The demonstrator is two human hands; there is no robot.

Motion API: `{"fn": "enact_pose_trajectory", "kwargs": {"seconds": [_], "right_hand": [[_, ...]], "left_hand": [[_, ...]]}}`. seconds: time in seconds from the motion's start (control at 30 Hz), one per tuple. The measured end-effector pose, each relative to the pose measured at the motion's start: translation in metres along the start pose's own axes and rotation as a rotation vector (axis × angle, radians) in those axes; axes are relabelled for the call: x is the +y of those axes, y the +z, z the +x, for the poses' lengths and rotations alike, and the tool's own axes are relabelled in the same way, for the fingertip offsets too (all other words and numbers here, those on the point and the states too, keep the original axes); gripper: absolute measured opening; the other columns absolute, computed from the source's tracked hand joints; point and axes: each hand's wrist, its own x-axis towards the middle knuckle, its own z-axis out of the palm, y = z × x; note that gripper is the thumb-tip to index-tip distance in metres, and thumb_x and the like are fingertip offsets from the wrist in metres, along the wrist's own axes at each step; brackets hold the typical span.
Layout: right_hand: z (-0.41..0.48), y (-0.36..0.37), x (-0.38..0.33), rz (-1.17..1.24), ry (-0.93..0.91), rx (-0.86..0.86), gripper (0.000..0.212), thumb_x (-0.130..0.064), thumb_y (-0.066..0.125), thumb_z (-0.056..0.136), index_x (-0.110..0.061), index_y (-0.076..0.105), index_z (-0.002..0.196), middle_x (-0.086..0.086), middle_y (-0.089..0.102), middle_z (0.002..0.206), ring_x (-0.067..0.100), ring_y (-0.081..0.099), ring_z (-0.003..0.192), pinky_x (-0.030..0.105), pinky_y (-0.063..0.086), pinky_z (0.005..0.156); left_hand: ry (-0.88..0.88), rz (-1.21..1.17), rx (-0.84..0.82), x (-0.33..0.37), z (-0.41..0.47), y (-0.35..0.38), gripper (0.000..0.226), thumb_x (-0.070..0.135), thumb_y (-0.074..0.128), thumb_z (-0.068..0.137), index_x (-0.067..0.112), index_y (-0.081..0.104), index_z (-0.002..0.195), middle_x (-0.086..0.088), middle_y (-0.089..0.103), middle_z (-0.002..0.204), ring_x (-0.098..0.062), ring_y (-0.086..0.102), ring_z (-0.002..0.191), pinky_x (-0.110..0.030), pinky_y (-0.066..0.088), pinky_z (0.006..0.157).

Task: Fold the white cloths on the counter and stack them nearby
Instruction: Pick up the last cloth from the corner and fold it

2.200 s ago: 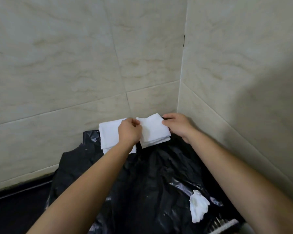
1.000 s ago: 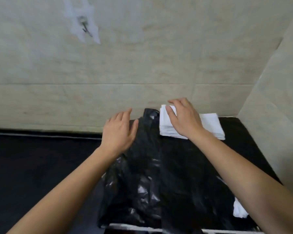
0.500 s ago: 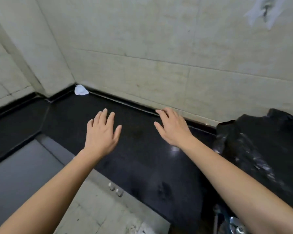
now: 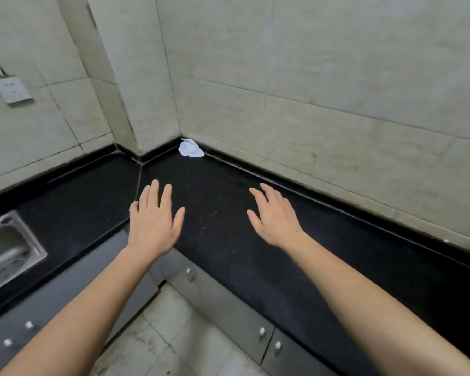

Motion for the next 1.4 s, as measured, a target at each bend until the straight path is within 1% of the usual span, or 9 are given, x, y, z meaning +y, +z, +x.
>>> {"fn": "enact_pose_trajectory", "kwargs": {"seconds": [0.23,0.4,0.57,0.67,0.77,0.9,1.03,1.23,1.4], "right_hand": [[0.14,0.064,-0.04,0.031,-0.009,0.004,0.064,-0.041,0.046,0.1,-0.018,0.024,0.156,0.013,0.023,0.162,0.03,0.031,0.144,0.042,0.032,0.113],[0.246,0.088,-0.054,0.068,0.003,-0.072,0.063,-0.038,0.049,0.099,-0.016,0.028,0.154,0.01,0.033,0.156,0.029,0.036,0.14,0.042,0.038,0.11],[0.324,0.098,-0.063,0.075,0.047,-0.096,0.055,-0.037,0.048,0.099,-0.019,0.036,0.15,0.005,0.042,0.148,0.026,0.043,0.133,0.042,0.043,0.104],[0.35,0.118,-0.065,0.058,0.069,-0.136,0.051,-0.036,0.048,0.1,-0.02,0.04,0.148,0.003,0.046,0.144,0.024,0.045,0.13,0.04,0.044,0.102],[0.396,0.157,-0.069,0.029,0.119,-0.164,0.047,-0.036,0.048,0.099,-0.021,0.045,0.144,0.002,0.05,0.138,0.023,0.05,0.124,0.039,0.046,0.098],[0.448,0.218,-0.069,0.001,0.251,-0.221,0.044,-0.035,0.049,0.099,-0.02,0.049,0.141,0.003,0.053,0.134,0.025,0.051,0.121,0.039,0.045,0.097],[0.513,0.276,-0.071,-0.005,0.316,-0.286,0.043,-0.031,0.048,0.1,-0.02,0.05,0.141,0.003,0.053,0.134,0.025,0.052,0.12,0.037,0.045,0.097],[0.604,0.366,-0.078,0.003,0.283,-0.278,0.043,-0.021,0.046,0.101,-0.016,0.05,0.143,0.003,0.047,0.147,0.027,0.047,0.126,0.037,0.041,0.101],[0.653,0.42,-0.066,-0.066,0.292,-0.319,0.065,-0.01,0.045,0.096,-0.013,0.022,0.157,0.005,0.019,0.165,0.031,0.022,0.147,0.046,0.029,0.114]], "left_hand": [[0.026,0.069,-0.07,-0.076,0.104,0.059,0.071,0.05,0.043,0.098,0.012,0.024,0.155,-0.016,0.021,0.161,-0.032,0.021,0.148,-0.051,0.028,0.113],[0.046,0.101,-0.199,-0.125,0.202,0.089,0.074,0.053,0.038,0.098,0.017,0.011,0.157,-0.014,0.005,0.164,-0.03,0.014,0.15,-0.049,0.029,0.114],[0.085,0.077,-0.244,-0.163,0.282,0.107,0.072,0.052,0.04,0.098,0.018,0.016,0.157,-0.014,0.001,0.164,-0.031,0.016,0.149,-0.049,0.031,0.113],[0.105,0.022,-0.238,-0.18,0.317,0.127,0.07,0.049,0.044,0.098,0.017,0.022,0.156,-0.013,0.008,0.164,-0.031,0.021,0.147,-0.05,0.033,0.111],[0.153,-0.038,-0.265,-0.206,0.372,0.171,0.066,0.045,0.05,0.097,0.014,0.031,0.153,-0.014,0.018,0.162,-0.032,0.03,0.144,-0.05,0.038,0.107],[0.221,-0.116,-0.395,-0.235,0.441,0.247,0.065,0.044,0.05,0.097,0.014,0.031,0.152,-0.013,0.016,0.162,-0.033,0.036,0.139,-0.048,0.042,0.103],[0.283,-0.177,-0.439,-0.255,0.518,0.315,0.063,0.043,0.049,0.097,0.015,0.032,0.151,-0.011,0.019,0.161,-0.03,0.038,0.137,-0.044,0.043,0.102],[0.356,-0.271,-0.408,-0.256,0.605,0.407,0.054,0.026,0.054,0.096,0.01,0.042,0.145,-0.013,0.033,0.155,-0.032,0.041,0.134,-0.044,0.044,0.101],[0.383,-0.305,-0.446,-0.242,0.644,0.464,0.061,0.019,0.049,0.099,0.01,0.023,0.154,-0.012,0.013,0.164,-0.029,0.023,0.146,-0.049,0.036,0.108]]}}
